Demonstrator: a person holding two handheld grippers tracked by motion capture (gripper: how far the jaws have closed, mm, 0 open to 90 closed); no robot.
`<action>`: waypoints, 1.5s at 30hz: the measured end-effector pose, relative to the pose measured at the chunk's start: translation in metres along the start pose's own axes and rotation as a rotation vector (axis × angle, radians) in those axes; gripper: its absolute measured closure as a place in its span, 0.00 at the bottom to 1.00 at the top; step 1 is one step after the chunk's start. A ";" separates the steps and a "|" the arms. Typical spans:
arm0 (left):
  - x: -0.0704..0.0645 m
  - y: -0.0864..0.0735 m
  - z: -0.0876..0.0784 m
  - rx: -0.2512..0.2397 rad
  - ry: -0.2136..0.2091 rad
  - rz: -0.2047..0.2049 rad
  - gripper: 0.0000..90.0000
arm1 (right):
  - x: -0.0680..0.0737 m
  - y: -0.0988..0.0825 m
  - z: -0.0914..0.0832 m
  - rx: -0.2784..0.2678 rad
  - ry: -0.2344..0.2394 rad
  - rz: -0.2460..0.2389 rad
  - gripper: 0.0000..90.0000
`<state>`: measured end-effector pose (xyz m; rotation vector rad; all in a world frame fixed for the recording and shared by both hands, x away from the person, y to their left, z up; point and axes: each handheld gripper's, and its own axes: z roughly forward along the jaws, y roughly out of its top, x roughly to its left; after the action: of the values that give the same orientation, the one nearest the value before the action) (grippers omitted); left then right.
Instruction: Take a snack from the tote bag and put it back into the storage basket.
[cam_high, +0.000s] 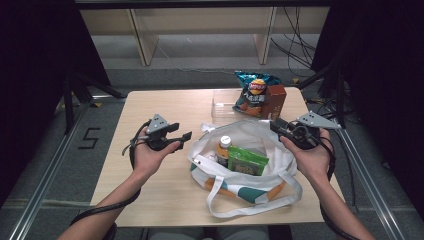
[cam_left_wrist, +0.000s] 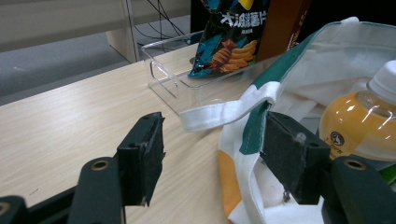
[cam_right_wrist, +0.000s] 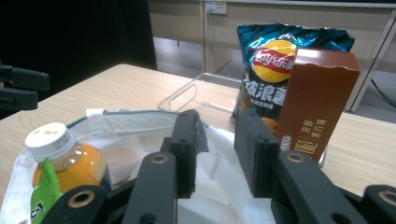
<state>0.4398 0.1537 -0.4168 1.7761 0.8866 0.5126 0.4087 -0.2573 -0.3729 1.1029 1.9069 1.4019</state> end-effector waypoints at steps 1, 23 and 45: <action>0.000 0.000 0.000 -0.002 -0.001 0.003 0.42 | 0.002 0.000 -0.001 0.007 0.001 0.010 0.77; -0.001 0.002 0.001 -0.001 0.005 0.006 0.42 | 0.020 -0.013 -0.014 0.040 0.110 -0.010 0.73; -0.002 0.003 0.001 -0.003 -0.001 0.008 0.42 | 0.040 -0.030 -0.019 0.086 0.218 0.016 0.69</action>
<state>0.4401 0.1509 -0.4139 1.7776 0.8779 0.5187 0.3638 -0.2374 -0.3932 1.0425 2.1331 1.5139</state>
